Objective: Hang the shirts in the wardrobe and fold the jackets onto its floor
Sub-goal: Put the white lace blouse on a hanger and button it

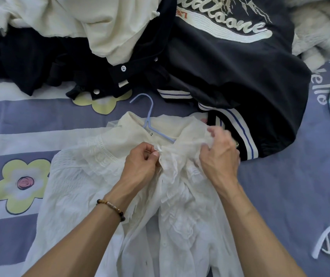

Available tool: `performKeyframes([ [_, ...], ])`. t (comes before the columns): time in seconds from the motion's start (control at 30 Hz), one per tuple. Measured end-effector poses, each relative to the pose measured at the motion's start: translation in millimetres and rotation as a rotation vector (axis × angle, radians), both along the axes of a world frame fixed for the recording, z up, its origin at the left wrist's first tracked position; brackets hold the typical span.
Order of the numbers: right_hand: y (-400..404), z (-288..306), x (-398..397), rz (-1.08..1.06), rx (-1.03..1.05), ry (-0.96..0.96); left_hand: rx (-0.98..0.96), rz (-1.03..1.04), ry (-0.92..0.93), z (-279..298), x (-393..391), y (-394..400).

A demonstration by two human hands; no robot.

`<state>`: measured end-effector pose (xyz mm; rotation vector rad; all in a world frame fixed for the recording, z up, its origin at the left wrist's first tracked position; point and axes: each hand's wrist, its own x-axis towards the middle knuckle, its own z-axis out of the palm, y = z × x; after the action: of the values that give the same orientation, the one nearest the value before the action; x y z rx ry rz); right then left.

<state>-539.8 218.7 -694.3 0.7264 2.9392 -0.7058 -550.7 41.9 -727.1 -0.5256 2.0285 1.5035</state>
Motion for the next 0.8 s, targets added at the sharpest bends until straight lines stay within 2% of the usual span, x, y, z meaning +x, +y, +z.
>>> performKeyframes([
  [0.1, -17, 0, 6, 0.116, -0.112, 0.196, 0.036, 0.047, -0.034, 1, -2, 5],
  [0.2, -38, -10, 34, 0.321, -0.082, 0.084, 0.07, 0.061, -0.072, 5, -2, 6],
  [0.3, -45, -24, 55, 0.366, 0.038, 0.01, 0.094, 0.057, -0.06, 6, 2, 6],
  [0.37, -43, -28, 58, 0.3, -0.035, 0.022, 0.07, 0.049, -0.033, 4, 5, 6],
  [0.47, -29, -20, 53, 0.089, -0.279, -0.019, 0.041, 0.061, -0.01, 3, 8, 5],
  [0.53, -15, -14, 46, -0.046, -0.35, 0.001, 0.038, 0.054, -0.001, 2, 8, 6],
  [0.6, -6, -12, 41, -0.057, -0.216, 0.083, 0.033, 0.048, 0.017, 1, 9, 9],
  [0.7, -7, -17, 35, 0.138, 0.01, 0.194, 0.015, 0.072, 0.074, 2, 13, 13],
  [0.8, -13, -18, 41, 0.268, 0.076, 0.187, -0.056, 0.065, 0.177, 8, 22, 16],
])
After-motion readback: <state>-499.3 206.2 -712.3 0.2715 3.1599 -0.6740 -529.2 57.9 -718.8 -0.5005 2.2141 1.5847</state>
